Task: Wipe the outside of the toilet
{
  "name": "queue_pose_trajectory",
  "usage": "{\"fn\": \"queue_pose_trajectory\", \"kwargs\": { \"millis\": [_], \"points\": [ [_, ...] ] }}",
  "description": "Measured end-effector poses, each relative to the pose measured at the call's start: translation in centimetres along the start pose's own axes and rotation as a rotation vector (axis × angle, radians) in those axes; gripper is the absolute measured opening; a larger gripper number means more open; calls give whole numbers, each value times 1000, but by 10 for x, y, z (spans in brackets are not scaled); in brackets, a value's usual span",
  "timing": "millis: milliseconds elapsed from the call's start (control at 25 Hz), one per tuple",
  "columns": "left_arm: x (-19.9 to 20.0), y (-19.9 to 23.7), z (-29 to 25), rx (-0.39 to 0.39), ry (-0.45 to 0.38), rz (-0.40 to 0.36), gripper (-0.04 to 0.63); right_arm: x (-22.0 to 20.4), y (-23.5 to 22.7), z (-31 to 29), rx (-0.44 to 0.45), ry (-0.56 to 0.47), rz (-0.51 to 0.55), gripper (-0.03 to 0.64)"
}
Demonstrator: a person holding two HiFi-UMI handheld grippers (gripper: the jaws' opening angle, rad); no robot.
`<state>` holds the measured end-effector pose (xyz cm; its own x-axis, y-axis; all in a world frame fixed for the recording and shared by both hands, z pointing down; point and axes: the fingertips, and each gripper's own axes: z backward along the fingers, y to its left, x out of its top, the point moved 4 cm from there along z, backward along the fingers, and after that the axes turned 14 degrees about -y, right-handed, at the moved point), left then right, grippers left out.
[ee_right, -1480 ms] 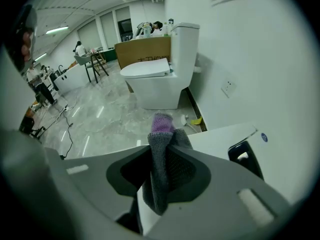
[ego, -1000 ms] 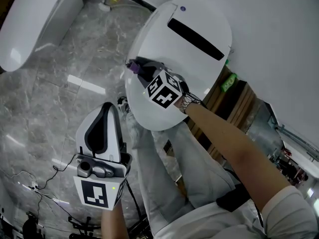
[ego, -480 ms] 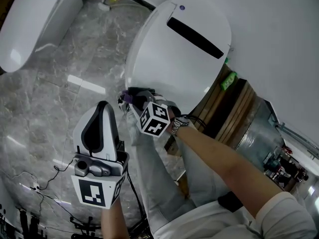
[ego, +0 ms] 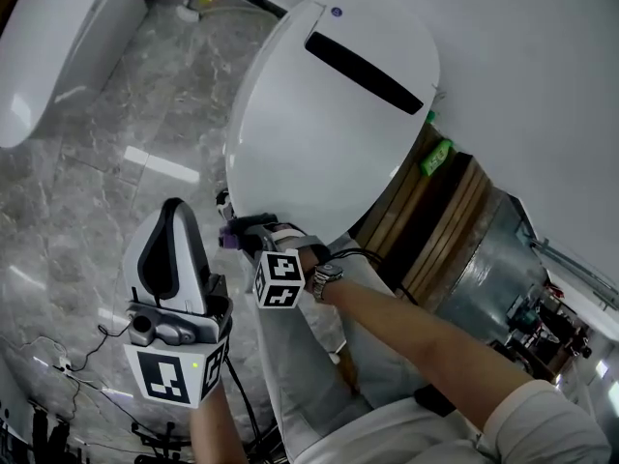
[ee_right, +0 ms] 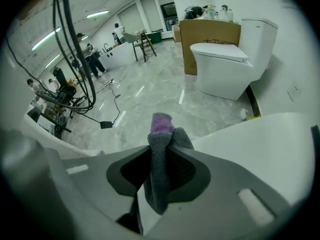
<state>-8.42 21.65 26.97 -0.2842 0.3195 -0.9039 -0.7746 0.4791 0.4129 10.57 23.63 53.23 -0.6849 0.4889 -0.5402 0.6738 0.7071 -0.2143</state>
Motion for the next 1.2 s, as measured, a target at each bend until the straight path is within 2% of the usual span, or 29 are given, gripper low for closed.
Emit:
{"fn": "queue_pose_trajectory", "kwargs": {
  "millis": [120, 240, 320, 400, 600, 720, 840, 1040, 1200],
  "points": [
    [-4, -18, -8, -13, 10, -4, 3, -6, 6, 1, 53, 2, 46, 84],
    [-8, -35, -16, -19, 12, 0, 3, -9, 8, 8, 130, 6, 44, 86],
    [-11, -44, -19, -13, 14, -2, 3, -4, 4, 19, 159, -31, 31, 86],
    [-14, -53, -26, -9, 14, -8, 3, 3, -12, 38, 145, -93, 19, 86],
    [-10, -81, -45, 9, 1, -19, 3, 3, -85, 105, 9, -187, -4, 87],
    [-8, -98, -61, 28, -14, -35, 3, -8, -154, 153, -101, -202, -28, 89],
    [-8, -113, -77, 56, -38, -50, 3, -17, -230, 202, -221, -210, -9, 91],
    [-10, -133, -98, 104, -61, -57, 3, -36, -356, 269, -418, -157, 21, 91],
    [-15, -142, -108, 137, -68, -69, 3, -52, -435, 289, -502, -103, -8, 91]
  ]
}}
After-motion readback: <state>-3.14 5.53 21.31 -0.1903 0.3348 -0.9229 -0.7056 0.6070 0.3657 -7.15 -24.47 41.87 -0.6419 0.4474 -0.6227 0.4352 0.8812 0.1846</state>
